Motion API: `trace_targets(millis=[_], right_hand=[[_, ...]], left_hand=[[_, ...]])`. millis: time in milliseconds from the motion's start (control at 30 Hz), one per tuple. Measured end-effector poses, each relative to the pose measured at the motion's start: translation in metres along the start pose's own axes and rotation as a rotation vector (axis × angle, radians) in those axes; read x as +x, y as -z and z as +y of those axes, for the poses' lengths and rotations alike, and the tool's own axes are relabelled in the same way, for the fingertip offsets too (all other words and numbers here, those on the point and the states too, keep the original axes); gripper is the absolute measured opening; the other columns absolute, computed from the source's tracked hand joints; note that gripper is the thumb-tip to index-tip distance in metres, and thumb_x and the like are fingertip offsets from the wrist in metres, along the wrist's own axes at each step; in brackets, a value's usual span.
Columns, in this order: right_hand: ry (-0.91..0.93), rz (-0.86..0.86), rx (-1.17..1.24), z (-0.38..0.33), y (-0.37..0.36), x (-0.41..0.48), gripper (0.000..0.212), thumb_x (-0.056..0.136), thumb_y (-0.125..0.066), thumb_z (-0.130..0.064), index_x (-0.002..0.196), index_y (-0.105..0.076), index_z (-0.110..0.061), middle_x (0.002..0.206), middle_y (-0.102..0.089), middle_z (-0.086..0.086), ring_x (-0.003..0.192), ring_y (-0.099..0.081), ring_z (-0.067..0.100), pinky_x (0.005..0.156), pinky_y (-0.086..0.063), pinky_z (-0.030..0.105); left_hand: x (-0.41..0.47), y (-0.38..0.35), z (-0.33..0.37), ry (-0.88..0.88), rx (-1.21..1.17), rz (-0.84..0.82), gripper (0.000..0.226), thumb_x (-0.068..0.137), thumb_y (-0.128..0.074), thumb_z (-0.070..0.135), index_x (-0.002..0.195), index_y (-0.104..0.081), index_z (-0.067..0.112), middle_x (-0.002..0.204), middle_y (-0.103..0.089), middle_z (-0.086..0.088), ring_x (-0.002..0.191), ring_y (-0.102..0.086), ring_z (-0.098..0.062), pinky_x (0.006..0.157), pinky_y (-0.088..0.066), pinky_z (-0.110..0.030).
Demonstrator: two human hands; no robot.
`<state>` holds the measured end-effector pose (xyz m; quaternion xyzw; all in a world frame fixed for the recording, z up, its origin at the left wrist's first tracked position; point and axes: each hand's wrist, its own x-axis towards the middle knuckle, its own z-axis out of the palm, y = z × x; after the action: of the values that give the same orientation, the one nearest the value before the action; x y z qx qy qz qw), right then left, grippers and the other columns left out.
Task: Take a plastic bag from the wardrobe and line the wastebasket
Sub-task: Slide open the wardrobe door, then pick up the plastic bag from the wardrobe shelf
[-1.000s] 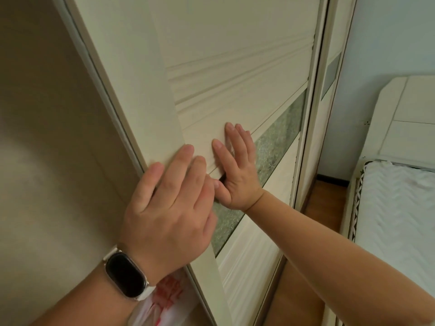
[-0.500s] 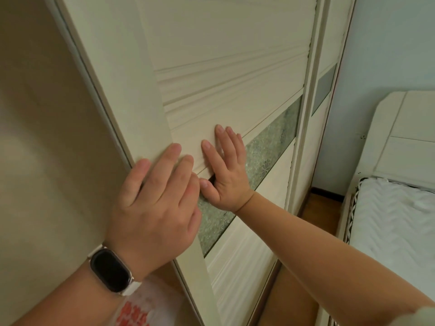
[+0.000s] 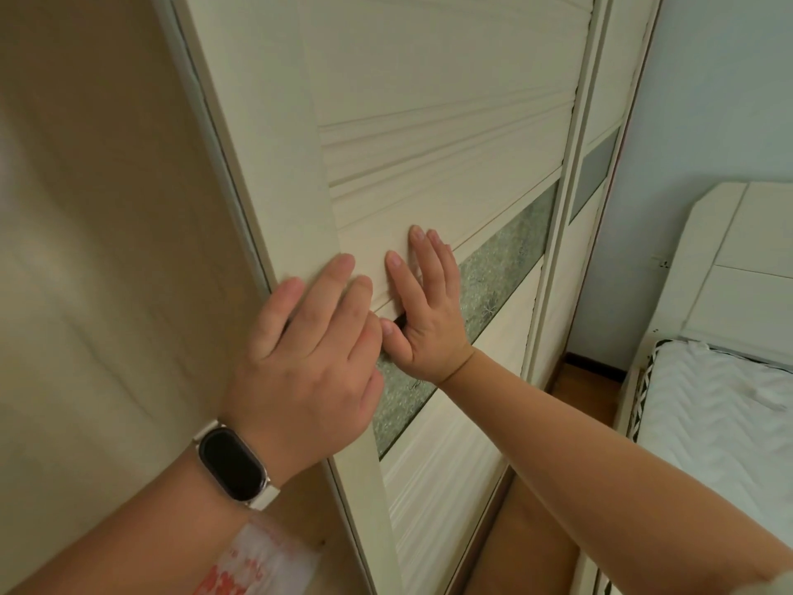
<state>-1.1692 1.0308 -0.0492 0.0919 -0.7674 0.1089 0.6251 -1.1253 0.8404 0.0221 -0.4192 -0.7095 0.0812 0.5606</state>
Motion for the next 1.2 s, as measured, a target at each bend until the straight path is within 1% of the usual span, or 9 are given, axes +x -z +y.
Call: trace_targets(millis=[133, 267, 367, 433, 600, 767, 933, 1033, 1200], right_hand=[[-0.039, -0.064, -0.018, -0.004, 0.012, 0.000, 0.060, 0.100, -0.027, -0.054, 0.143, -0.037, -0.014, 0.152, -0.032, 0.022, 0.141, -0.031, 0.042, 0.106, -0.034, 0.063], [-0.115, -0.141, -0.027, -0.021, 0.036, -0.002, 0.054, 0.101, -0.035, -0.047, 0.143, -0.039, -0.013, 0.150, -0.038, 0.023, 0.139, -0.037, 0.039, 0.108, -0.034, 0.058], [-0.072, -0.210, -0.042, -0.041, 0.055, -0.012, 0.052, 0.100, -0.040, -0.045, 0.144, -0.036, -0.016, 0.148, -0.042, 0.021, 0.138, -0.040, 0.036, 0.108, -0.035, 0.056], [-0.039, -0.249, -0.055, -0.058, 0.068, -0.018, 0.052, 0.099, -0.043, -0.043, 0.142, -0.038, -0.015, 0.146, -0.046, 0.020, 0.135, -0.044, 0.036, 0.106, -0.038, 0.054], [0.065, -0.372, -0.068, -0.118, 0.087, -0.032, 0.051, 0.093, -0.053, -0.037, 0.138, -0.045, -0.013, 0.137, -0.055, 0.018, 0.124, -0.053, 0.033, 0.096, -0.045, 0.048], [0.142, -0.542, -0.067, -0.185, 0.080, -0.050, 0.050, 0.095, -0.052, -0.043, 0.136, -0.051, -0.015, 0.133, -0.057, 0.017, 0.119, -0.055, 0.034, 0.095, -0.046, 0.044], [0.185, -0.779, -0.023, -0.240, 0.044, -0.070, 0.051, 0.094, -0.052, -0.046, 0.136, -0.055, -0.017, 0.138, -0.054, 0.011, 0.122, -0.053, 0.032, 0.099, -0.044, 0.045], [0.217, -0.872, 0.024, -0.263, 0.016, -0.087, 0.053, 0.094, -0.049, -0.048, 0.138, -0.052, -0.019, 0.140, -0.052, 0.008, 0.123, -0.053, 0.030, 0.099, -0.042, 0.044], [0.247, -0.977, 0.112, -0.289, -0.029, -0.119, 0.052, 0.093, -0.043, -0.052, 0.133, -0.049, -0.019, 0.135, -0.057, 0.010, 0.118, -0.055, 0.031, 0.095, -0.046, 0.043]], left_hand=[[0.003, 0.006, 0.001, -0.008, -0.055, -0.017, 0.026, 0.089, -0.049, 0.029, 0.099, -0.067, 0.014, 0.123, -0.066, -0.008, 0.133, -0.045, -0.028, 0.115, -0.017, -0.042], [-0.011, 0.018, -0.005, -0.046, -0.209, 0.032, 0.032, 0.088, -0.052, 0.027, 0.112, -0.068, 0.012, 0.129, -0.063, -0.010, 0.128, -0.052, -0.032, 0.112, -0.028, -0.048], [-0.036, 0.024, -0.015, -0.041, -0.260, 0.064, 0.037, 0.086, -0.056, 0.030, 0.117, -0.067, 0.013, 0.135, -0.060, -0.009, 0.127, -0.054, -0.032, 0.109, -0.032, -0.052], [-0.057, 0.026, -0.022, -0.023, -0.300, 0.043, 0.038, 0.087, -0.057, 0.031, 0.119, -0.066, 0.014, 0.137, -0.058, -0.010, 0.127, -0.053, -0.032, 0.108, -0.034, -0.053], [-0.121, 0.030, -0.042, 0.065, -0.427, -0.155, 0.044, 0.088, -0.056, 0.034, 0.125, -0.062, 0.012, 0.139, -0.056, -0.012, 0.130, -0.050, -0.034, 0.107, -0.037, -0.054], [-0.193, 0.039, -0.059, 0.186, -0.538, -0.400, 0.044, 0.089, -0.053, 0.038, 0.125, -0.062, 0.013, 0.137, -0.056, -0.011, 0.129, -0.049, -0.033, 0.104, -0.040, -0.052], [-0.265, 0.053, -0.075, 0.323, -0.537, -0.550, 0.046, 0.088, -0.051, 0.042, 0.125, -0.060, 0.016, 0.136, -0.057, -0.007, 0.127, -0.050, -0.030, 0.102, -0.041, -0.048], [-0.308, 0.059, -0.085, 0.433, -0.514, -0.648, 0.045, 0.086, -0.050, 0.043, 0.122, -0.060, 0.018, 0.134, -0.057, -0.005, 0.125, -0.050, -0.029, 0.101, -0.041, -0.048], [-0.375, 0.058, -0.092, 0.556, -0.470, -0.775, 0.040, 0.082, -0.057, 0.041, 0.116, -0.060, 0.019, 0.128, -0.059, -0.004, 0.119, -0.051, -0.031, 0.095, -0.043, -0.045]])
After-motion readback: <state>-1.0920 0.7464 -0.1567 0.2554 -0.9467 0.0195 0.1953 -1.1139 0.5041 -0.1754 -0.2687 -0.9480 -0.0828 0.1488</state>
